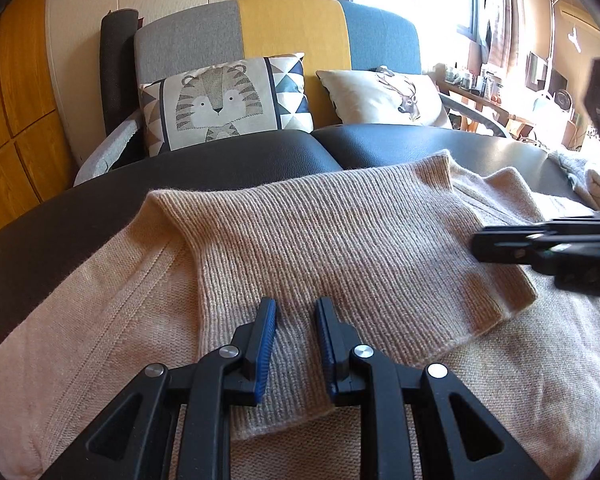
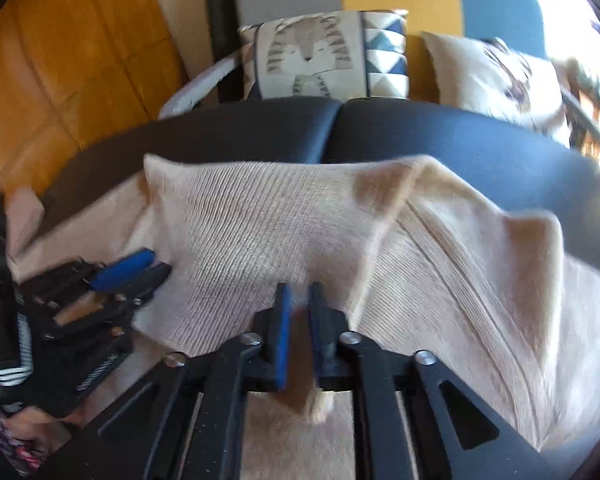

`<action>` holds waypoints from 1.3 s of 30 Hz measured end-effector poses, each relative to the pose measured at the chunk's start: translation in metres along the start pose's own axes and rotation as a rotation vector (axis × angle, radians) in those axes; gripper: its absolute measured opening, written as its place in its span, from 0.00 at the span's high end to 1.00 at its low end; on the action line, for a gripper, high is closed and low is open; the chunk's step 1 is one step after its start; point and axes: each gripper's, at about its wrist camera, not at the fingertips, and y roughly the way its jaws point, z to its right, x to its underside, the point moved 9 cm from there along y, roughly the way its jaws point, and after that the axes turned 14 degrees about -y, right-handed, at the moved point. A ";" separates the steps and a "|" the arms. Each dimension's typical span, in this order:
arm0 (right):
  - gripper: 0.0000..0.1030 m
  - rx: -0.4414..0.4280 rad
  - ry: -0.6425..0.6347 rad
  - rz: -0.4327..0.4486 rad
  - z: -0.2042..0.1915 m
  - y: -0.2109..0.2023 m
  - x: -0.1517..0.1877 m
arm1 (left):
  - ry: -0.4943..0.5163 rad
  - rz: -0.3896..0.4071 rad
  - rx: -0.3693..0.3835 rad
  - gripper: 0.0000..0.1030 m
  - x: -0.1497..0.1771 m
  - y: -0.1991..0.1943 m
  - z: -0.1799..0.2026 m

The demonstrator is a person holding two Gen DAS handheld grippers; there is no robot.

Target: Fold clothes

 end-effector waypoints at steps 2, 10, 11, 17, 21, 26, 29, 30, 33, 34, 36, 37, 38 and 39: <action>0.67 0.031 0.044 -0.007 0.018 -0.012 0.011 | 0.001 0.000 -0.002 0.79 0.000 0.000 0.000; 0.67 0.140 0.157 -0.018 0.100 -0.060 0.052 | 0.007 0.002 -0.008 0.79 -0.001 0.000 0.001; 0.67 0.155 0.178 -0.023 0.111 -0.066 0.059 | 0.007 0.002 -0.007 0.79 0.000 0.000 0.000; 0.67 0.265 0.342 -0.046 0.190 -0.102 0.106 | -0.003 0.000 0.003 0.79 0.000 0.000 0.001; 0.67 0.334 0.443 -0.043 0.235 -0.127 0.131 | 0.001 0.001 -0.002 0.79 0.000 0.000 0.001; 0.67 0.399 0.584 -0.015 0.288 -0.154 0.164 | 0.005 0.001 -0.005 0.79 0.000 0.001 0.000; 0.67 0.433 0.688 0.013 0.323 -0.167 0.185 | 0.016 0.005 -0.017 0.79 0.000 0.000 0.001; 0.67 0.439 0.726 0.026 0.335 -0.171 0.192 | 0.019 0.007 -0.021 0.79 0.000 0.000 0.002; 0.67 0.428 0.845 0.086 0.367 -0.181 0.209 | 0.030 0.010 -0.033 0.79 0.001 -0.001 0.003; 0.67 0.417 0.885 0.113 0.377 -0.185 0.213 | 0.031 0.011 -0.035 0.79 0.001 -0.001 0.003; 0.67 0.416 0.958 0.148 0.396 -0.190 0.221 | 0.031 0.011 -0.034 0.79 0.002 -0.001 0.003; 0.66 0.414 0.979 0.160 0.402 -0.192 0.223 | 0.030 0.011 -0.033 0.79 0.002 -0.001 0.003; 0.66 0.410 0.996 0.171 0.408 -0.192 0.223 | 0.029 0.011 -0.031 0.79 0.002 -0.001 0.003; 0.66 0.405 1.017 0.187 0.413 -0.193 0.225 | 0.027 0.010 -0.030 0.79 0.002 -0.001 0.003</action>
